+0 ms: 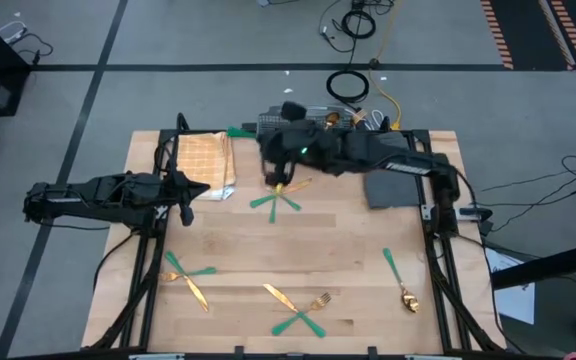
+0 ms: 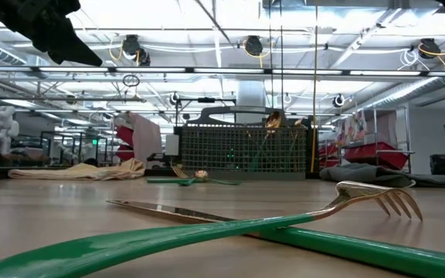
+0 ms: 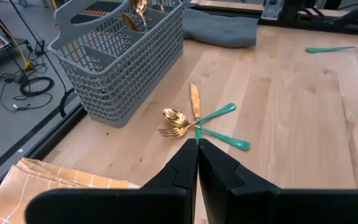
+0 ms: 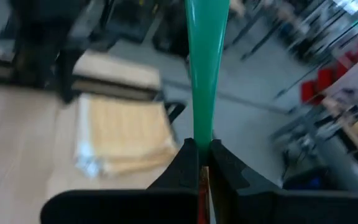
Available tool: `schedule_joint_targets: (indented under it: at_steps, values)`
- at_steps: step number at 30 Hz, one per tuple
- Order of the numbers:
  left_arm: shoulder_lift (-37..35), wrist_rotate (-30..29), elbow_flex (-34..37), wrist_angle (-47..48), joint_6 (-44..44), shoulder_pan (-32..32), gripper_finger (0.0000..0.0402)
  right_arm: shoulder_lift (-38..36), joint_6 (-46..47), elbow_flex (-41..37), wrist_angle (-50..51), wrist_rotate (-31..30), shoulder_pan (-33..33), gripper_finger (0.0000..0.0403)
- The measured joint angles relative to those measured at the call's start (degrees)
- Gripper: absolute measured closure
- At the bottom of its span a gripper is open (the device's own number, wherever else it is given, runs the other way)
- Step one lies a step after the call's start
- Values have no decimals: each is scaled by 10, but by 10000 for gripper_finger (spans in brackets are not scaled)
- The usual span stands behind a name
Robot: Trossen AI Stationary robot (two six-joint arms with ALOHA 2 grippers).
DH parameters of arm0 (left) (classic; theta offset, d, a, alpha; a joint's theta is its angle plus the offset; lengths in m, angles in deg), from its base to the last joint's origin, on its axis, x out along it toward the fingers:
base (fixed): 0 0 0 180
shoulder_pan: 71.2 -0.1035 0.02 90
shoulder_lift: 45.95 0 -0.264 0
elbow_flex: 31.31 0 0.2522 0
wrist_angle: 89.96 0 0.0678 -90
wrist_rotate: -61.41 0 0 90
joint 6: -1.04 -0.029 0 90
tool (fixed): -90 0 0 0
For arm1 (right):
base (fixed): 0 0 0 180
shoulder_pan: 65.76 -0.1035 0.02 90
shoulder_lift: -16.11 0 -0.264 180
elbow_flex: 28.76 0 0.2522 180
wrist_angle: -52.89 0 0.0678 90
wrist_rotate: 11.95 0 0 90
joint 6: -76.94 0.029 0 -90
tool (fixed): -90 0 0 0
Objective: Sort silverware
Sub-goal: Put the knife into the middle left section of the dish rack
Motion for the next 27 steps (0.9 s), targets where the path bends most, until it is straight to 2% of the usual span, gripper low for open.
schedule_joint_targets:
  at_steps: [6, 11, 15, 18, 27]
  values:
    - [0, 0, 0, 0, 0, 0, 381, -5, -26, -9, -42, 17, 40, 402]
    - [0, 0, 0, 0, 0, 0, 381, -7, -24, -78, -124, 50, 81, 402]
    - [0, 0, 0, 0, 0, 0, 381, -7, -19, -147, -196, 50, 110, 402]
    - [0, 0, 0, 0, 0, 0, 381, -17, -11, -216, -278, 67, 130, 402]
    - [0, 0, 0, 0, 0, 0, 381, -128, 49, -518, -667, 117, 185, 402]
